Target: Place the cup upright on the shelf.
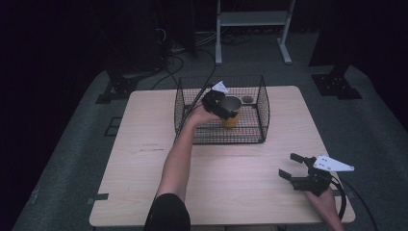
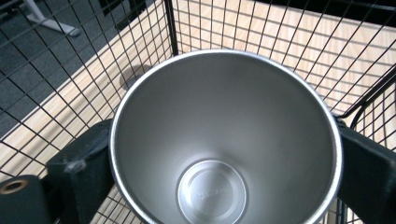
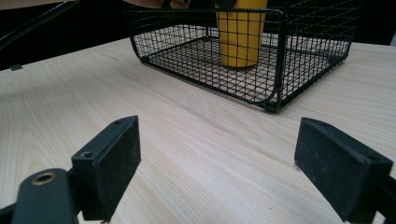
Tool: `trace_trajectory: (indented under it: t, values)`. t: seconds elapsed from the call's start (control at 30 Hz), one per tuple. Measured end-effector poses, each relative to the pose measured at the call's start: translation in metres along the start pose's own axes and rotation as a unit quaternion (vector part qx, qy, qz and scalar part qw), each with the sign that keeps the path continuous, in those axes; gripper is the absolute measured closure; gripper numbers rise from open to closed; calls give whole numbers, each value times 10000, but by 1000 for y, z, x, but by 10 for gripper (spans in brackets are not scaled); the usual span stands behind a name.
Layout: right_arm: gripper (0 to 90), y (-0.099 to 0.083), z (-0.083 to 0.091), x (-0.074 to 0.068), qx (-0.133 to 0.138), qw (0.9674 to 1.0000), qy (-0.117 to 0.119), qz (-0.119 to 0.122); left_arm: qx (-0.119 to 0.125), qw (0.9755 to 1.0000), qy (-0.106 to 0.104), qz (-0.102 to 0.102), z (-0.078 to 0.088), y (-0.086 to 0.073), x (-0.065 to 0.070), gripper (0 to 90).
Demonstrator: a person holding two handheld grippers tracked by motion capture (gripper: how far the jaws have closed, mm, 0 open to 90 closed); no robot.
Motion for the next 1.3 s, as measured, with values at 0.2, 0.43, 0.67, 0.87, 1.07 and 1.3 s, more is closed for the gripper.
trace_trajectory:
  t: [0.2, 0.43, 0.67, 0.87, 1.07, 1.3]
  values:
    - [134, 0, 0, 0, 3, 10000, 1, -10, 161, 9999, 50, 11, 4, 5, -1, 30]
    - [134, 0, 1, 1, 20, 10000, 14, -33, 308, 9995, 98, -7, 11, 11, -3, 30]
    - [134, 0, 2, 2, 53, 10000, 30, -56, 490, 9987, 165, -47, 22, 18, -5, 29]
    - [134, 0, 2, 1, 34, 10000, 12, -49, 548, 9983, 185, -33, 30, 21, -7, 23]
    - [134, 0, 2, 1, 24, 10000, -43, -41, 634, 9978, 188, -72, 41, 24, -5, 20]
    - [134, 0, 2, 1, 22, 10000, -39, -46, 864, 9960, 219, -107, 61, 34, -3, 20]
Point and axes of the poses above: each handheld gripper's, and its own axes: z roughly backward along the jaws, y roughly out of its top, x roughly to its right, the point moved 7 cm from there along -z, roughly forward along the jaws, and after that the axes turned 12 degrees about y, right-handed, at the moved point
